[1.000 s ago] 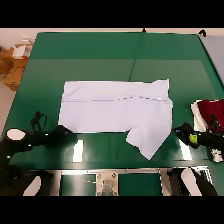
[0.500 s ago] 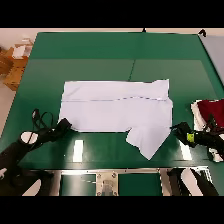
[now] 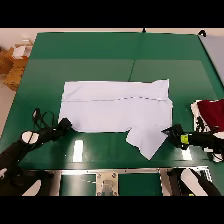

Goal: Fold the shirts.

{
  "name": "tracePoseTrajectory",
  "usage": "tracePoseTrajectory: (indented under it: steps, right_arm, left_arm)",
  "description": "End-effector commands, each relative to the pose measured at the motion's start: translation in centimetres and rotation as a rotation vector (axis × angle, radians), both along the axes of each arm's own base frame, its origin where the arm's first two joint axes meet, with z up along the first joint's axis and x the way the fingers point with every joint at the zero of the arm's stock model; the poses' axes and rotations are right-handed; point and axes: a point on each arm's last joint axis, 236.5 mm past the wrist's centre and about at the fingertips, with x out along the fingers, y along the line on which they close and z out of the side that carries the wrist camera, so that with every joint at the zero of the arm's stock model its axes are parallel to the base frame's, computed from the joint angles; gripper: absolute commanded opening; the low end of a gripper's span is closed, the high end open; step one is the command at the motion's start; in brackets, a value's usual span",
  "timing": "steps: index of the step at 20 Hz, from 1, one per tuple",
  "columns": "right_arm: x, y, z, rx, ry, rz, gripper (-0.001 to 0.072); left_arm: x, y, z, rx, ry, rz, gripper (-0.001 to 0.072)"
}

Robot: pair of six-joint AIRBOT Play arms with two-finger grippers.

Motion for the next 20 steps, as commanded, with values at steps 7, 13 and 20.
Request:
tracePoseTrajectory:
  steps: [7,13,20]
  right_arm:
    - [0.8,3.5,0.0,0.055,-0.076,0.088,0.0015]
    - [2.1,0.1,4.4,-0.085,-0.079,0.17,0.0013]
    - [0.7,-3.0,6.3,-0.25,-0.037,0.167,0.0013]
  left_arm:
    - [0.1,-1.3,1.3,0.011,-0.025,-0.111,0.0027]
    - [-1.7,-0.9,3.8,0.194,0.089,-0.38,0.0026]
    - [-2.5,1.6,5.1,0.345,0.155,-0.482,0.0027]
